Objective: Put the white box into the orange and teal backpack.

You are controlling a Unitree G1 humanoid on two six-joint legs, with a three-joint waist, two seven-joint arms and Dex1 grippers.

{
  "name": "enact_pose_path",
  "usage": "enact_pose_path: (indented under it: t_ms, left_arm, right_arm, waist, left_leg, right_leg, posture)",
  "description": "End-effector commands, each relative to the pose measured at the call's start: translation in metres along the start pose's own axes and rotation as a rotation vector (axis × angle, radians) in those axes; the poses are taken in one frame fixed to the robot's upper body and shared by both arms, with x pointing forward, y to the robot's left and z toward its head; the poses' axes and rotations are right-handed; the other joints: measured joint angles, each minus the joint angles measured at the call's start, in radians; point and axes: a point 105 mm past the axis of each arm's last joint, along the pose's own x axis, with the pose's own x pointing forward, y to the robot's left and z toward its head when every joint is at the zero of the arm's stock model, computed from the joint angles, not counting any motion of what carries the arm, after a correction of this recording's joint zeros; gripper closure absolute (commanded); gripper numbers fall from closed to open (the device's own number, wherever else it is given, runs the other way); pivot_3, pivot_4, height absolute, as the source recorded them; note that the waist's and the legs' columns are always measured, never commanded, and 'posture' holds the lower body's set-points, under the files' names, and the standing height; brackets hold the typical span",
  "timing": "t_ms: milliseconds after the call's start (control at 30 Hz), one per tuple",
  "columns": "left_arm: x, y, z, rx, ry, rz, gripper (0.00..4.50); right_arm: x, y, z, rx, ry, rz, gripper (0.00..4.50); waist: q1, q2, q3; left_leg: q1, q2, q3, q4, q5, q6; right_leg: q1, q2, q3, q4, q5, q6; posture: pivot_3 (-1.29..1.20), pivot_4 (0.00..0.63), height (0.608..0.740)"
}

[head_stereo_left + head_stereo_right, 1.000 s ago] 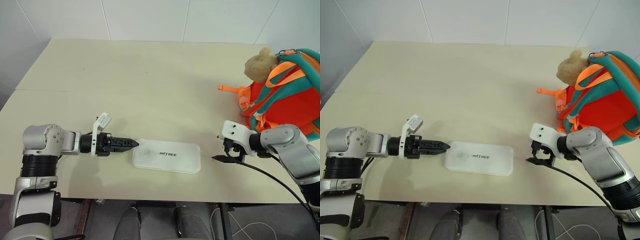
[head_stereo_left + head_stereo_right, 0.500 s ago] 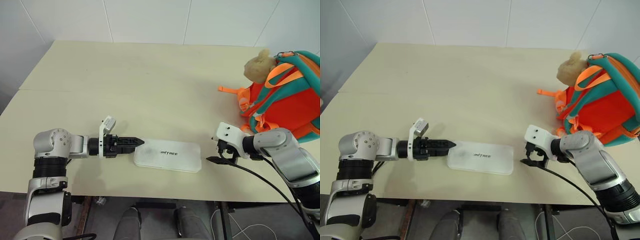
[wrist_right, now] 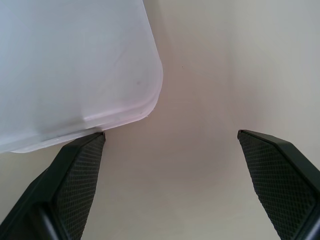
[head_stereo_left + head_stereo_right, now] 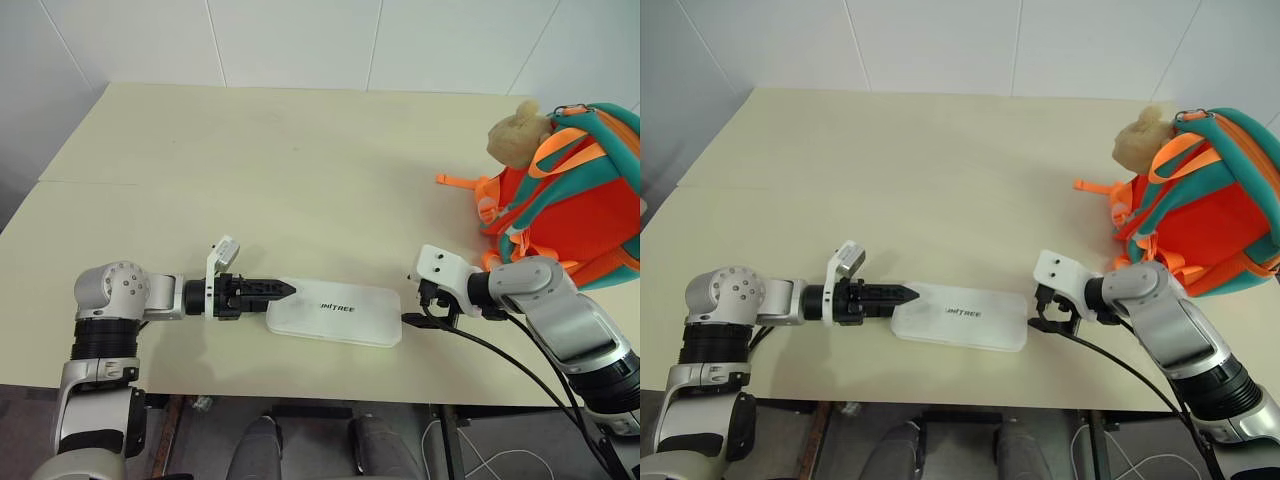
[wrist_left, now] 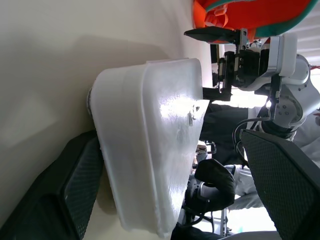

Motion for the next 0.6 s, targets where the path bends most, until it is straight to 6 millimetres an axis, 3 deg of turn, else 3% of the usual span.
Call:
enact_pose_path:
  t_ms: [33,133,167,267,467,600]
  left_arm:
    - [0.009,0.009,-0.015,-0.041,0.046,0.023,0.01]
    - [0.01,0.009,-0.016,-0.035,0.04,0.023,0.01]
    - [0.009,0.009,-0.014,-0.029,0.03,0.027,0.19]
    - [0.008,0.008,-0.014,-0.016,0.022,0.032,0.87]
    - [0.005,0.008,-0.015,0.028,0.039,0.057,2.76]
    - [0.003,0.011,-0.015,0.056,0.052,0.083,3.17]
  right_arm:
    - [0.003,0.006,0.007,-0.022,-0.02,0.024,0.0]
    - [0.002,0.005,0.007,-0.023,-0.019,0.02,0.0]
    - [0.001,0.004,0.006,-0.023,-0.015,0.017,0.0]
    - [-0.001,0.002,0.004,-0.021,-0.006,0.007,0.0]
    - [-0.005,-0.006,0.002,-0.019,0.001,-0.018,0.0]
    - [-0.007,-0.011,0.005,-0.011,-0.012,-0.034,0.0]
  waist:
    - [0.001,0.0,0.0]
    - [0.002,0.0,0.0]
    - [0.003,0.0,0.0]
    - [0.002,0.0,0.0]
    - [0.003,0.0,0.0]
    - [0.003,-0.001,0.0]
  left_leg:
    - [0.0,0.0,0.0,0.0,0.0,0.0]
    - [0.0,0.0,0.0,-0.001,0.0,0.0]
    - [0.0,0.0,0.0,-0.001,0.0,0.0]
    - [0.0,0.0,0.0,-0.001,0.0,0.0]
    - [0.0,0.0,0.0,-0.004,0.0,0.0]
    - [0.0,0.0,0.0,-0.004,0.0,0.0]
  right_leg:
    - [0.0,0.0,0.0,0.0,0.0,0.0]
    - [0.0,0.0,0.0,-0.001,0.0,0.0]
    - [0.0,0.0,0.0,-0.002,0.0,0.0]
    - [0.0,0.0,0.0,-0.002,0.0,0.0]
    - [-0.001,0.0,0.0,-0.004,0.0,0.0]
    - [0.0,0.0,0.0,-0.005,0.0,0.0]
  posture:
    - [0.0,0.15,0.74]
    - [0.0,0.15,0.74]
    - [0.0,0.15,0.74]
    - [0.0,0.15,0.74]
    - [0.0,0.15,0.74]
    - [0.0,0.15,0.74]
